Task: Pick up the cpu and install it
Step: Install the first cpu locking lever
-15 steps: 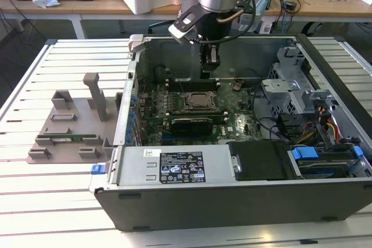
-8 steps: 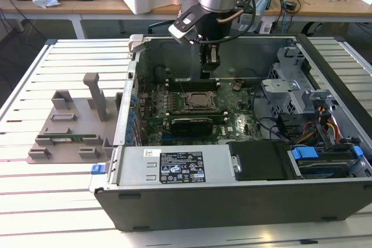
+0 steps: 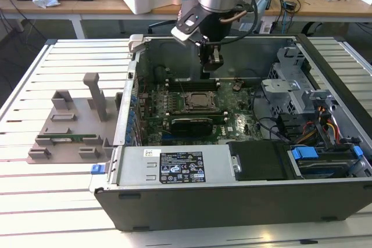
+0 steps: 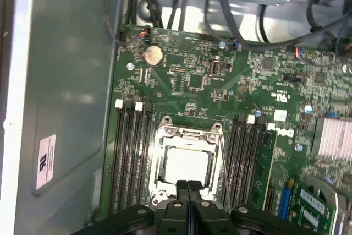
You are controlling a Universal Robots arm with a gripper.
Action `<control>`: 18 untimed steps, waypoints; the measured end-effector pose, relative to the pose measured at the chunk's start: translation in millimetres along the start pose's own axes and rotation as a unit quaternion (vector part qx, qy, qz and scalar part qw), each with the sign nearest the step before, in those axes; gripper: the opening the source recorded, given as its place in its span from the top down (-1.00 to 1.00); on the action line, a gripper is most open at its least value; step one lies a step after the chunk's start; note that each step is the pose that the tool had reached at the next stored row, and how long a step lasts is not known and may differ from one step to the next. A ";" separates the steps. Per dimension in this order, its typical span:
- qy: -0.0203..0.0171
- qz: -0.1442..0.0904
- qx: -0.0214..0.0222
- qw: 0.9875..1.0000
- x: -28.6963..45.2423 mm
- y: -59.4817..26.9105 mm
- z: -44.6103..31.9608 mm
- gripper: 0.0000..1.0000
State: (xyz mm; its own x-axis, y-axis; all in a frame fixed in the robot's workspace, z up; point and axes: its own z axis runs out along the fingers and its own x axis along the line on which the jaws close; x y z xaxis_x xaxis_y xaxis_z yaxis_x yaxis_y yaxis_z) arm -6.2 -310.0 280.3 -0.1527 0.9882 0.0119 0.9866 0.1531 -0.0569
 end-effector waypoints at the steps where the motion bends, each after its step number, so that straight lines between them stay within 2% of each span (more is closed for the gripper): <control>1: -0.001 -0.014 0.000 1.000 0.0 0.0 0.0 0.79; 3: -0.003 -0.053 0.001 0.999 0.0 0.0 0.0 0.79; 4: -0.004 -0.076 0.001 0.997 0.0 0.0 0.0 0.79; 5: -0.005 -0.090 0.001 0.996 0.0 0.0 0.0 0.79; 6: -0.006 -0.112 0.001 0.994 0.0 0.0 0.0 0.79; 10: -0.009 -0.154 0.002 0.988 0.1 0.0 0.0 0.79; 12: -0.010 -0.178 0.002 0.984 0.1 0.0 0.0 0.79; 14: -0.011 -0.190 0.002 0.982 0.1 0.0 0.0 0.79; 15: -0.012 -0.217 0.003 0.976 0.1 0.0 0.0 0.79; 16: -0.014 -0.244 0.003 0.970 0.1 0.0 0.0 0.79; 17: -0.015 -0.256 0.003 0.967 0.1 0.0 0.0 0.79; 18: -0.016 -0.271 0.003 0.962 0.1 0.0 0.0 0.79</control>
State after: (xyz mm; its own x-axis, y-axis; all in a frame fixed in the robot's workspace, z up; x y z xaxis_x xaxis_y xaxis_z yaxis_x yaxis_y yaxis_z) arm -6.2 -309.9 280.4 -0.6471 0.7623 0.0118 0.7607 0.6466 -0.0570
